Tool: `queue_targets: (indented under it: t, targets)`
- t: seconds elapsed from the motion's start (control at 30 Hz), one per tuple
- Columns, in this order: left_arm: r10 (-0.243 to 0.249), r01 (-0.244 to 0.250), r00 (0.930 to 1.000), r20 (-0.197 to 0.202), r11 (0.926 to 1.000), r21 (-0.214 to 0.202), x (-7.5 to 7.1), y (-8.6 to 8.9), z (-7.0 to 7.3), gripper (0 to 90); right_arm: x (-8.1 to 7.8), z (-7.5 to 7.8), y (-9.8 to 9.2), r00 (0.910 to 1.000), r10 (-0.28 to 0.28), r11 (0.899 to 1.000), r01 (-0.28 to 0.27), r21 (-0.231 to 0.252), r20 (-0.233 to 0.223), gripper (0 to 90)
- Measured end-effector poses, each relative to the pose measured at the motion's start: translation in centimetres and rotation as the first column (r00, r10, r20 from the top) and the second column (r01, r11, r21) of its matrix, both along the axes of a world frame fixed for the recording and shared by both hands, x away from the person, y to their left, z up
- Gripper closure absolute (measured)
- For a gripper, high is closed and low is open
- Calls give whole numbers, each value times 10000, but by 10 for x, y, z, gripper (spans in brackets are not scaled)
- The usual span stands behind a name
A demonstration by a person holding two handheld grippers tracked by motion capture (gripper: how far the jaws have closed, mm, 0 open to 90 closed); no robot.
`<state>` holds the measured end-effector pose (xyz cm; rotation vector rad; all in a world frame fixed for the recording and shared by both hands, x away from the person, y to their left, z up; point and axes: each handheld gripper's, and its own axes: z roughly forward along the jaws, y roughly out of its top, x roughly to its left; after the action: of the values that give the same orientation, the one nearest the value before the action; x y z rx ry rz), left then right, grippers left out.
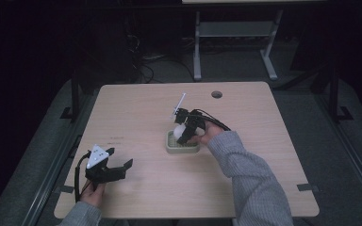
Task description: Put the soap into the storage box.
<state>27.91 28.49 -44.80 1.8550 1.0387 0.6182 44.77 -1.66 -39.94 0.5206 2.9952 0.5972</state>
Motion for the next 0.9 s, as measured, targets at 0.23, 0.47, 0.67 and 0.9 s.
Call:
queue_targets:
  t: [0.23, 0.47, 0.67, 0.9]
  targets:
    - [-6, 6, 10000, -14, 10000, -22, 0, 0, 0, 132, 3, -3, 3, 10000, 1, 10000, -1, 22, -52, 233]
    - [-5, 5, 10000, 1, 10000, 12, 0, 1, 1, 131, 5, -6, 4, 9999, -10, 10000, 11, 36, -121, 233]
    - [-6, 6, 10000, 6, 10000, 20, 0, 1, 1, 132, 6, -10, 5, 9999, -17, 10000, 18, 57, -143, 232]
    - [19, -19, 10000, 50, 10000, -30, -1, 1, 1, 132, 6, -12, 5, 9999, -26, 10000, 26, 46, -138, 232]
